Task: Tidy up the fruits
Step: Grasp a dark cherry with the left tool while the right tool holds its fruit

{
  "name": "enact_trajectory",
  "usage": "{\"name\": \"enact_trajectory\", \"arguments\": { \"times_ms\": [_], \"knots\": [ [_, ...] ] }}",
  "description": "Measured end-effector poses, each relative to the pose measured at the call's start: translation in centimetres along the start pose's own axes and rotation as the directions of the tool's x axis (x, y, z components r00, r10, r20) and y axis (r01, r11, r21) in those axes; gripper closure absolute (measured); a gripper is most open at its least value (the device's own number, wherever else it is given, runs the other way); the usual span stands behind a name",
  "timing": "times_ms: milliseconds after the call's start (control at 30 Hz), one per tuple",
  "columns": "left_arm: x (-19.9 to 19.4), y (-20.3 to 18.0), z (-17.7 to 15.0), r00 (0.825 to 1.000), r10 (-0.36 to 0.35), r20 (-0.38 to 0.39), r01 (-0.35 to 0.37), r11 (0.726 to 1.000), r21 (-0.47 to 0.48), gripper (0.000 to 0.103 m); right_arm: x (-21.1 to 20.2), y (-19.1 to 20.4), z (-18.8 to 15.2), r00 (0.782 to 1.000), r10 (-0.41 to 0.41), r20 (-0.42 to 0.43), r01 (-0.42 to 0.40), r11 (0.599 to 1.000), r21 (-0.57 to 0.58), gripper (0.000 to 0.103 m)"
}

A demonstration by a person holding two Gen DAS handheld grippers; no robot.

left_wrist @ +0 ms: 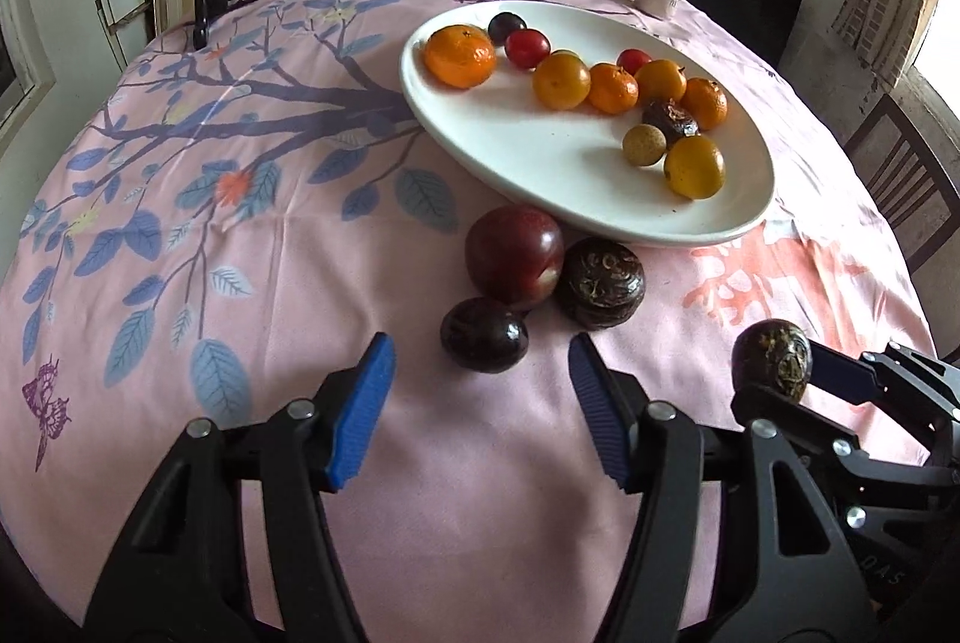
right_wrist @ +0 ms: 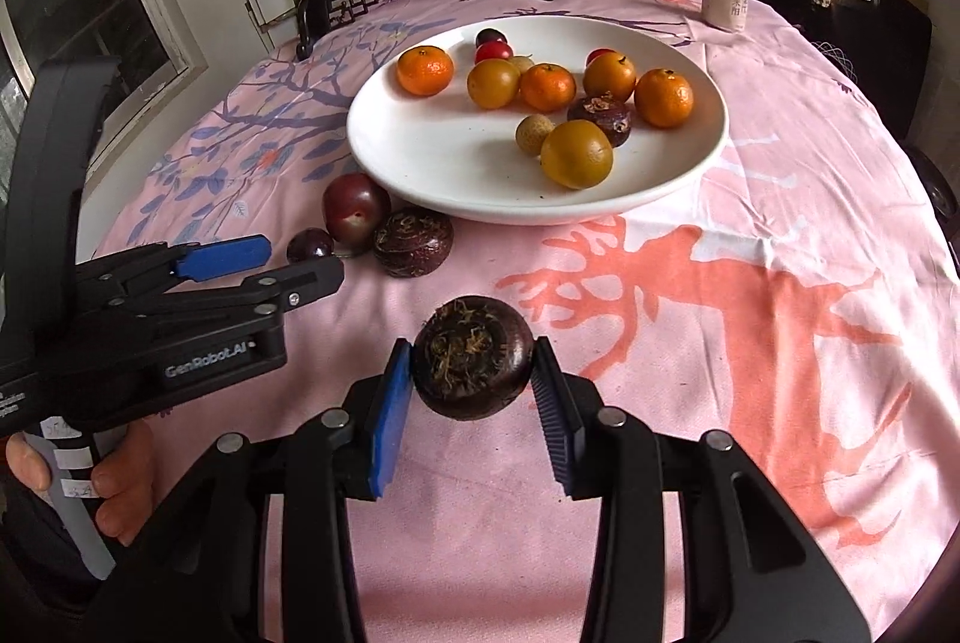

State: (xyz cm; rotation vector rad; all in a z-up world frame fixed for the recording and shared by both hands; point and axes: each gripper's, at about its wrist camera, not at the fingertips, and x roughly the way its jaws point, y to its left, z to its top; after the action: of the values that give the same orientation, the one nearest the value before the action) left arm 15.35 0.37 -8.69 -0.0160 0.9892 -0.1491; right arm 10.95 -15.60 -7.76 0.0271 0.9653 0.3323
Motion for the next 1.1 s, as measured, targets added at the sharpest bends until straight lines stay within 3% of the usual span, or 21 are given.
{"name": "enact_trajectory", "arguments": {
  "times_ms": [33, 67, 500, 1100],
  "knots": [
    [0.3, 0.0, 0.1, 1.0, -0.003, -0.012, 0.003, 1.0, -0.001, 0.064, -0.1, -0.1, 0.0, 1.0, 0.001, 0.001, -0.001, 1.0, 0.004, 0.063],
    [0.7, 0.2, 0.1, 1.0, -0.011, -0.027, 0.011, 1.0, -0.005, 0.071, -0.1, -0.2, 0.0, 1.0, 0.001, 0.002, -0.001, 1.0, 0.007, 0.063],
    [-2.6, 0.7, -0.3, 0.995, -0.068, 0.068, 0.07, 0.997, -0.027, 0.072, -0.3, 0.2, 0.2, 1.0, 0.009, 0.005, -0.009, 1.0, 0.008, 0.063],
    [-5.3, 0.8, -1.0, 0.99, -0.098, 0.1, 0.101, 0.995, -0.025, 0.072, -1.7, 1.0, 0.0, 0.999, 0.007, 0.032, -0.007, 1.0, -0.004, 0.063]
  ]
}}
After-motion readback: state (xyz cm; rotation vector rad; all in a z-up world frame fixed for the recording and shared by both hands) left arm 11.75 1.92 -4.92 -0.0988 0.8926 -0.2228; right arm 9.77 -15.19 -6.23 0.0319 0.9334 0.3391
